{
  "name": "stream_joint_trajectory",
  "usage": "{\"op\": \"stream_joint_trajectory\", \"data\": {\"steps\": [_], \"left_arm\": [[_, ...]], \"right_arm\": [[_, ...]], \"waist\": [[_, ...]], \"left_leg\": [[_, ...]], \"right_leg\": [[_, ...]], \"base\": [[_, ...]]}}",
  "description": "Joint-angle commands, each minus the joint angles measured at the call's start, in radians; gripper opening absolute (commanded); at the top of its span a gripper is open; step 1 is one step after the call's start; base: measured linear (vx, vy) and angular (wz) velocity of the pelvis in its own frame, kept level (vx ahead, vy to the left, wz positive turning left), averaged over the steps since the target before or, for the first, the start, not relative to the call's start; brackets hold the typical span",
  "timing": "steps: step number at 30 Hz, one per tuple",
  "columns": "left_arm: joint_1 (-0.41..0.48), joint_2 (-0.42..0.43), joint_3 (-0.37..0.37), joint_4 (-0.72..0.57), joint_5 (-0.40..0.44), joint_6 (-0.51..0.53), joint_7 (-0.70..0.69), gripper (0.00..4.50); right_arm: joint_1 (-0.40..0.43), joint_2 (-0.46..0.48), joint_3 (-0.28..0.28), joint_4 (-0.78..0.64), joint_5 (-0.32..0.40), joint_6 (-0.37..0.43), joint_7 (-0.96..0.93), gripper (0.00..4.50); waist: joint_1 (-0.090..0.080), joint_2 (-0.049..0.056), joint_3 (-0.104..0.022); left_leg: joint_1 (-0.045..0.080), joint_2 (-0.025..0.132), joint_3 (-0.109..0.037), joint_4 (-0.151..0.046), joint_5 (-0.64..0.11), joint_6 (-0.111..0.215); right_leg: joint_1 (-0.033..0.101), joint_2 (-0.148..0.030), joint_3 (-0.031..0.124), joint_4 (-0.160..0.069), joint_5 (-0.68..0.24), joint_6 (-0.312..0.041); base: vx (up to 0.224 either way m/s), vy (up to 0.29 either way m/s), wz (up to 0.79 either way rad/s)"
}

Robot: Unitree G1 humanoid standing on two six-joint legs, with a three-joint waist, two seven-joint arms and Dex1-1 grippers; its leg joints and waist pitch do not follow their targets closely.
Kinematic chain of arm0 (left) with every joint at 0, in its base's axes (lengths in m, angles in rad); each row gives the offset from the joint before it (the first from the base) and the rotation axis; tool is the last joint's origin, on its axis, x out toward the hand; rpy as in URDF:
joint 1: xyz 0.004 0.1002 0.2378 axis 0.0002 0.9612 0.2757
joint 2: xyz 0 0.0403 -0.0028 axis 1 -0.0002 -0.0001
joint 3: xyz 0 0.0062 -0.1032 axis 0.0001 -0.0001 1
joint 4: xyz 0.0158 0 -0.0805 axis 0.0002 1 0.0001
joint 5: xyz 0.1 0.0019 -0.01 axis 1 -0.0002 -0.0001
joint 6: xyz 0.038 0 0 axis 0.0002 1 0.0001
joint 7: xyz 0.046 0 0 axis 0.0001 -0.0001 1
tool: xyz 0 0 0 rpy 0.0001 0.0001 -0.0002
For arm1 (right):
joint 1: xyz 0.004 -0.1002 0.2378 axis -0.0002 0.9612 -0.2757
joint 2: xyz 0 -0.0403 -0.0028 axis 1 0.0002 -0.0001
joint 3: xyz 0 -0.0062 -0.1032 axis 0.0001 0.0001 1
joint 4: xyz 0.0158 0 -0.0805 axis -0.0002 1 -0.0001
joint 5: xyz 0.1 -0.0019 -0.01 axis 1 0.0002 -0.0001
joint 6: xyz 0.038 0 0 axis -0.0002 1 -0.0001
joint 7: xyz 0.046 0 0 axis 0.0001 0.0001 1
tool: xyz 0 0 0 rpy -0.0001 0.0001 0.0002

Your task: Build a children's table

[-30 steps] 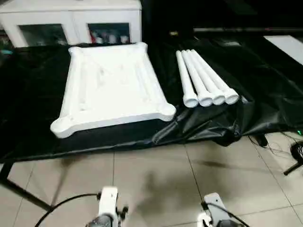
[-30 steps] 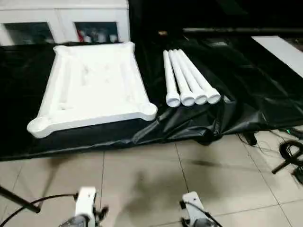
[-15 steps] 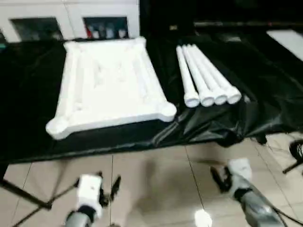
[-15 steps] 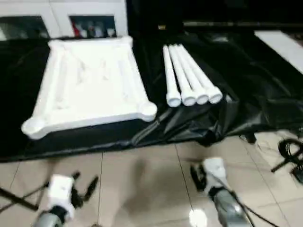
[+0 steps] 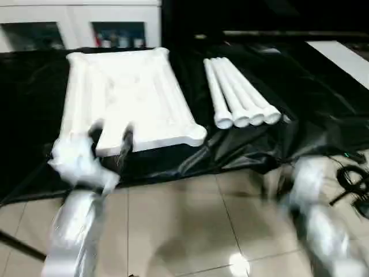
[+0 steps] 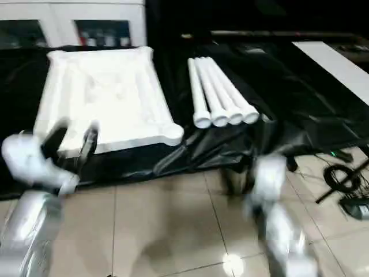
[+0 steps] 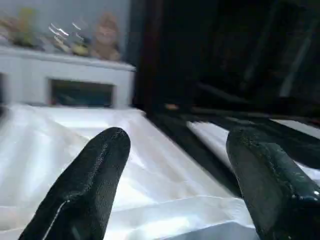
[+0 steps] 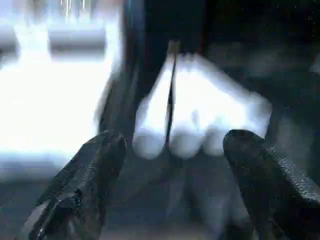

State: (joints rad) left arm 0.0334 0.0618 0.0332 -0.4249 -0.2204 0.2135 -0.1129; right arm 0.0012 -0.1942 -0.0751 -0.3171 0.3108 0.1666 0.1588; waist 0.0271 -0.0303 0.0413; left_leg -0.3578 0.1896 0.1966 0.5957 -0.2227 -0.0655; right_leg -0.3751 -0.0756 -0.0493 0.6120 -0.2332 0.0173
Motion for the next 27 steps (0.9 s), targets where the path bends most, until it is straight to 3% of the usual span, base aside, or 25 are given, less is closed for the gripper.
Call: {"op": "stream_joint_trajectory", "data": {"steps": [1, 3, 4, 5, 6, 7, 8, 10, 11, 12, 14, 15, 16, 17, 18, 19, 20, 21, 22, 23, 24, 25, 26, 27], "left_arm": [[-0.004, 0.002, -0.002, 0.043, 0.022, 0.042, 0.016, 3.62], [-0.058, 0.018, -0.026, 0.146, 0.081, 0.01, -0.005, 3.62], [-0.067, 0.02, -0.028, 0.166, 0.097, 0.0, -0.003, 3.62], [-0.086, 0.024, -0.028, 0.2, 0.12, -0.006, 0.009, 3.62], [-0.101, 0.026, -0.029, 0.22, 0.132, -0.002, 0.021, 3.62], [-0.118, 0.023, -0.022, 0.24, 0.134, 0.01, 0.04, 3.62], [-0.131, 0.022, -0.02, 0.25, 0.132, 0.032, 0.058, 3.62], [-0.155, 0.037, -0.031, 0.261, 0.163, 0.053, 0.085, 3.62], [-0.163, 0.04, -0.033, 0.262, 0.168, 0.061, 0.092, 3.62], [-0.175, 0.049, -0.047, 0.273, 0.21, 0.051, 0.106, 3.62], [-0.179, 0.045, -0.048, 0.277, 0.218, 0.056, 0.109, 3.62], [-0.181, 0.035, -0.047, 0.281, 0.229, 0.065, 0.116, 3.62], [-0.18, 0.029, -0.046, 0.28, 0.228, 0.065, 0.116, 3.62], [-0.18, 0.027, -0.046, 0.279, 0.228, 0.064, 0.116, 3.62], [-0.176, 0.02, -0.047, 0.274, 0.227, 0.059, 0.12, 3.62], [-0.17, 0.007, -0.048, 0.258, 0.207, 0.065, 0.117, 3.62], [-0.168, 0.007, -0.051, 0.248, 0.208, 0.072, 0.121, 3.62], [-0.167, 0.009, -0.054, 0.241, 0.21, 0.077, 0.123, 3.62], [-0.167, 0.011, -0.056, 0.239, 0.212, 0.084, 0.123, 3.62], [-0.167, 0.014, -0.059, 0.238, 0.216, 0.091, 0.122, 3.62], [-0.169, 0.024, -0.065, 0.24, 0.233, 0.103, 0.12, 3.62], [-0.174, 0.031, -0.067, 0.244, 0.244, 0.115, 0.117, 3.62], [-0.175, 0.033, -0.068, 0.246, 0.246, 0.119, 0.116, 3.62], [-0.177, 0.034, -0.068, 0.249, 0.249, 0.128, 0.113, 3.62]], "right_arm": [[-0.031, 0.009, -0.032, 0.011, 0.015, -0.01, -0.023, 3.55], [-0.164, 0.011, -0.063, 0.096, 0.029, 0.092, -0.074, 3.55], [-0.183, 0.007, -0.062, 0.12, 0.034, 0.108, -0.07, 3.55], [-0.211, 0.003, -0.047, 0.166, 0.028, 0.112, -0.045, 3.55], [-0.229, -0.001, -0.036, 0.194, 0.025, 0.121, -0.031, 3.55], [-0.255, -0.011, -0.013, 0.229, 0.005, 0.166, -0.024, 3.55], [-0.275, -0.019, 0.004, 0.253, -0.021, 0.192, -0.028, 3.55], [-0.331, 0.0, 0.025, 0.289, -0.027, 0.23, -0.032, 3.55], [-0.349, 0.003, 0.036, 0.3, -0.035, 0.232, -0.033, 3.55], [-0.372, 0.014, 0.051, 0.317, -0.041, 0.244, -0.037, 3.55], [-0.377, 0.017, 0.059, 0.323, -0.048, 0.244, -0.038, 3.55], [-0.375, 0.02, 0.071, 0.327, -0.057, 0.242, -0.037, 3.55], [-0.371, 0.021, 0.076, 0.327, -0.059, 0.242, -0.036, 3.55], [-0.368, 0.022, 0.078, 0.327, -0.061, 0.24, -0.035, 3.55], [-0.359, 0.022, 0.085, 0.324, -0.07, 0.231, -0.034, 3.55], [-0.34, 0.02, 0.094, 0.315, -0.078, 0.229, -0.03, 3.55], [-0.332, 0.015, 0.102, 0.31, -0.088, 0.228, -0.027, 3.55], [-0.325, 0.012, 0.107, 0.305, -0.095, 0.228, -0.024, 3.55], [-0.322, 0.013, 0.107, 0.304, -0.097, 0.229, -0.022, 3.55], [-0.318, 0.014, 0.107, 0.303, -0.098, 0.229, -0.02, 3.55], [-0.313, 0.015, 0.105, 0.301, -0.099, 0.228, -0.019, 3.55], [-0.308, 0.015, 0.104, 0.3, -0.098, 0.225, -0.018, 3.55], [-0.307, 0.015, 0.103, 0.3, -0.097, 0.224, -0.017, 3.55], [-0.302, 0.015, 0.102, 0.3, -0.095, 0.222, -0.016, 3.55]], "waist": [[0.006, 0.0, -0.048], [0.006, 0.004, -0.061], [0.005, 0.001, -0.059], [0.009, 0.003, -0.058], [0.011, 0.007, -0.058], [0.013, 0.011, -0.058], [0.015, 0.003, -0.059], [0.017, 0.001, -0.058], [0.018, -0.005, -0.059], [0.017, -0.008, -0.057], [0.008, 0.003, -0.056], [-0.003, 0.012, -0.056], [-0.007, 0.02, -0.058], [-0.013, 0.029, -0.061], [-0.017, 0.026, -0.063], [-0.012, 0.021, -0.062], [-0.005, -0.004, -0.062], [0.028, -0.053, -0.064], [0.041, -0.05, -0.068], [0.054, -0.036, -0.058], [0.051, -0.023, -0.047], [0.05, -0.018, -0.048], [0.05, -0.004, -0.054], [0.048, -0.008, -0.048]], "left_leg": [[-0.002, 0.033, -0.028, -0.06, 0.018, 0.019], [0.007, 0.021, -0.025, -0.048, 0.104, 0.035], [0.006, 0.021, -0.024, -0.05, 0.104, 0.04], [0.003, 0.023, -0.023, -0.05, 0.084, 0.041], [0.008, 0.028, -0.021, -0.051, 0.055, 0.039], [0.008, 0.029, -0.022, -0.051, 0.05, 0.036], [0.005, 0.031, -0.022, -0.051, 0.053, 0.03], [0.002, 0.031, -0.021, -0.052, 0.055, 0.033], [0.003, 0.032, -0.023, -0.053, 0.051, 0.04], [0.005, 0.038, -0.025, -0.055, 0.045, 0.033], [0.017, 0.053, -0.035, -0.062, 0.031, -0.013], [0.031, 0.086, -0.055, -0.075, 0.038, -0.001], [0.044, 0.113, -0.07, -0.084, 0.048, 0.025], [0.063, 0.179, -0.104, -0.101, 0.087, 0.105], [0.067, 0.211, -0.113, -0.103, 0.125, 0.2], [0.064, 0.207, -0.103, -0.096, 0.123, 0.249], [0.036, 0.125, -0.046, -0.05, 0.081, 0.333], [-0.046, -0.052, 0.014, 0.086, -0.1, 0.291], [-0.065, -0.049, -0.005, 0.106, -0.102, 0.246], [-0.073, -0.035, -0.021, 0.091, -0.053, 0.194], [-0.055, 0.005, -0.041, 0.0, 0.015, 0.102], [-0.046, 0.022, -0.051, -0.014, 0.002, 0.106], [-0.03, 0.041, -0.065, -0.028, -0.022, 0.097], [-0.013, 0.046, -0.063, -0.04, -0.079, 0.085]], "right_leg": [[0.036, -0.048, 0.048, -0.046, 0.197, -0.082], [0.038, -0.03, 0.05, -0.032, 0.37, -0.114], [0.037, -0.028, 0.049, -0.033, 0.378, -0.124], [0.04, -0.033, 0.051, -0.033, 0.365, -0.141], [0.036, -0.034, 0.051, -0.035, 0.335, -0.161], [0.037, -0.035, 0.052, -0.034, 0.325, -0.171], [0.043, -0.036, 0.052, -0.033, 0.315, -0.185], [0.044, -0.039, 0.054, -0.031, 0.309, -0.196], [0.045, -0.042, 0.052, -0.03, 0.281, -0.199], [0.043, -0.038, 0.049, -0.034, 0.244, -0.201], [0.036, -0.012, 0.026, -0.03, 0.202, -0.213], [0.025, 0.0, 0.004, -0.022, 0.175, -0.238], [0.016, 0.0, -0.007, -0.015, 0.157, -0.255], [-0.006, -0.014, -0.023, 0.006, 0.116, -0.284], [-0.019, -0.029, -0.033, 0.021, 0.101, -0.311], [-0.021, -0.038, -0.033, 0.022, 0.106, -0.336], [-0.005, -0.057, -0.016, -0.015, 0.178, -0.452], [0.071, -0.079, 0.041, -0.099, 0.148, -0.496], [0.093, -0.112, 0.049, -0.105, 0.079, -0.455], [0.089, -0.125, 0.048, -0.103, 0.036, -0.385], [0.065, -0.085, 0.018, -0.088, -0.015, -0.146], [0.057, -0.079, 0.014, -0.084, -0.044, -0.085], [0.053, -0.064, 0.009, -0.079, -0.065, -0.022], [0.045, -0.061, 0.008, -0.087, -0.11, -0.006]], "base": [[0.054, -0.014, -0.07], [0.064, -0.021, 0.01], [0.0, 0.0, 0.0], [0.0, 0.0, 0.0], [0.0, 0.0, 0.0], [0.0, 0.0, 0.0], [0.0, 0.0, 0.0], [0.0, 0.0, 0.0], [0.0, 0.0, 0.0], [0.0, 0.0, 0.0], [0.0, 0.0, 0.0], [0.0, 0.0, 0.0], [0.0, 0.0, 0.0], [-0.008, -0.091, 0.08], [-0.008, -0.091, 0.08], [-0.006, -0.137, 0.11], [-0.008, -0.139, 0.1], [-0.008, -0.139, 0.1], [-0.016, -0.135, 0.05], [-0.037, -0.13, -0.03], [-0.037, -0.13, -0.03], [-0.053, -0.104, -0.09], [-0.051, -0.081, -0.01], [-0.051, -0.081, -0.01]]}}
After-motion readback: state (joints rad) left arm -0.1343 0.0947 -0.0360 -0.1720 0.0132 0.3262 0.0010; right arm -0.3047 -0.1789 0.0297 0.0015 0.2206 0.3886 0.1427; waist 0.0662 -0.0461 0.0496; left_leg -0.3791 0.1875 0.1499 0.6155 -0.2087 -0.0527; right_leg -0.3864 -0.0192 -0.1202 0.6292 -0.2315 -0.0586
